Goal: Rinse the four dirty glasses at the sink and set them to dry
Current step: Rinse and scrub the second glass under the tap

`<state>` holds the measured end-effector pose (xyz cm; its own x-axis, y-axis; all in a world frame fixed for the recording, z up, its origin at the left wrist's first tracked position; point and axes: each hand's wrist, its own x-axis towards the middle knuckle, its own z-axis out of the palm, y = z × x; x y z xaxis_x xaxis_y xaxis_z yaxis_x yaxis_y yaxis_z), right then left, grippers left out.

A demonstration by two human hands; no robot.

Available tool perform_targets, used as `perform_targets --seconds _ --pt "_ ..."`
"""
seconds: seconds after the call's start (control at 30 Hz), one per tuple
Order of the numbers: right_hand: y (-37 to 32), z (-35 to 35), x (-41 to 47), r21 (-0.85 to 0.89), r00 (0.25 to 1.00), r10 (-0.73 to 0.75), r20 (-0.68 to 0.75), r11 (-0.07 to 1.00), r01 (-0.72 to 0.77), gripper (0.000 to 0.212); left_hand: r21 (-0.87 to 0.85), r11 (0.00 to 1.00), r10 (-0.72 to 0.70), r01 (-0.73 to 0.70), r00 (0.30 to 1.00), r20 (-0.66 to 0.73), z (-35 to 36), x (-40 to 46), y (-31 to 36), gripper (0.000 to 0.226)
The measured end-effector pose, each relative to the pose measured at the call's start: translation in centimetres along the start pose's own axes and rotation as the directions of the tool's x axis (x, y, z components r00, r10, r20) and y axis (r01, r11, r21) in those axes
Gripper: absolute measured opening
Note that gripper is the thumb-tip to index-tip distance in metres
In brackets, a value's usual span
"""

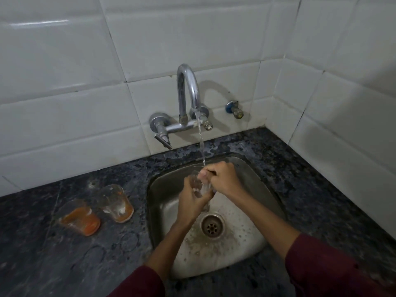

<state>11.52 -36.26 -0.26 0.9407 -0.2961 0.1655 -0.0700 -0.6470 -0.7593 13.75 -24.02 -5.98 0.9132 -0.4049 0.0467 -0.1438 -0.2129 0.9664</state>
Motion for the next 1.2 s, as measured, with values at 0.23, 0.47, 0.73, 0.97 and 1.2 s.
perform_targets --seconds 0.23,0.47,0.73,0.97,1.2 --pt "1.1 -1.7 0.0 0.481 0.990 -0.055 0.132 0.877 -0.016 0.012 -0.478 0.800 -0.051 0.362 0.836 0.547 -2.7 1.7 -0.2 0.071" --pt "0.4 -0.2 0.1 0.084 0.999 -0.038 0.024 0.996 0.036 0.018 -0.205 0.971 -0.100 0.119 0.990 0.101 -0.2 0.5 0.3 0.054" --pt "0.8 -1.6 0.2 0.382 0.992 0.073 0.104 0.918 -0.107 0.019 -0.123 0.990 -0.038 0.075 0.961 0.276 -1.5 1.1 0.1 0.075" --pt "1.7 -1.4 0.2 0.447 0.996 0.022 0.084 0.893 -0.058 0.022 -0.385 0.878 -0.119 0.285 0.908 0.401 -1.6 1.7 0.1 0.068" --pt "-0.1 0.2 0.2 0.131 0.998 0.025 -0.058 0.991 -0.018 0.018 0.110 0.994 -0.005 0.006 1.000 -0.010 0.5 0.3 1.3 0.087"
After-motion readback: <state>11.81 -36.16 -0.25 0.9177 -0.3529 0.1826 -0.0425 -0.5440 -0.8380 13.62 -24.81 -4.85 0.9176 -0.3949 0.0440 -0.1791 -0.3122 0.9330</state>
